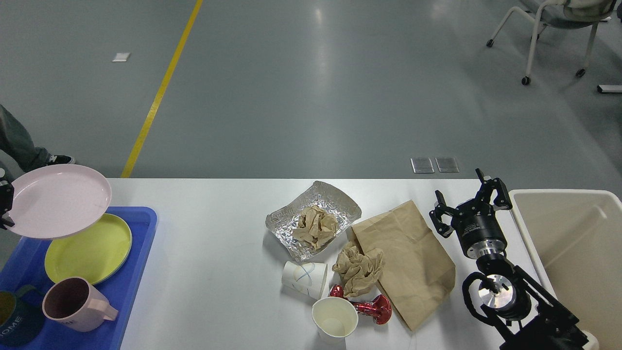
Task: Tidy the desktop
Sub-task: 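Lower the pink plate onto the yellow plate and release it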
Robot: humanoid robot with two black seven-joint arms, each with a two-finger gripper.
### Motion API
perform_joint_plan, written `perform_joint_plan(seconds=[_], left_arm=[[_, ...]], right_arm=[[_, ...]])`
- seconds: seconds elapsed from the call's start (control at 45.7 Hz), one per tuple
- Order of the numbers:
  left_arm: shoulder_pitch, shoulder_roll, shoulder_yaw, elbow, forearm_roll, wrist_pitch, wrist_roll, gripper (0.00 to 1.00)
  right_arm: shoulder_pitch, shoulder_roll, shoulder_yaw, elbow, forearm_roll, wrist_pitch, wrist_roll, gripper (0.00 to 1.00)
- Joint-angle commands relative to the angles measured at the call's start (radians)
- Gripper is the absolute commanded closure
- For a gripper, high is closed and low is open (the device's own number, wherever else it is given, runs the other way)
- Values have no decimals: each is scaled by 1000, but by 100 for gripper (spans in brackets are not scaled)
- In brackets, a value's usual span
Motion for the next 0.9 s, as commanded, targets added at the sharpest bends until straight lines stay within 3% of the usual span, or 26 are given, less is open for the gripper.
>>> perform_joint_plan(seconds=[0.0,0.175,0.875], left_arm=[[99,-11,-74,47,2,46,15,100],[179,-63,-82,53,2,157,22,100],[232,-118,-87,44,34,237,46,100]], right_arm=[[0,0,0,0,0,0,0,0],[0,0,0,0,0,0,0,0],[0,0,0,0,0,0,0,0]])
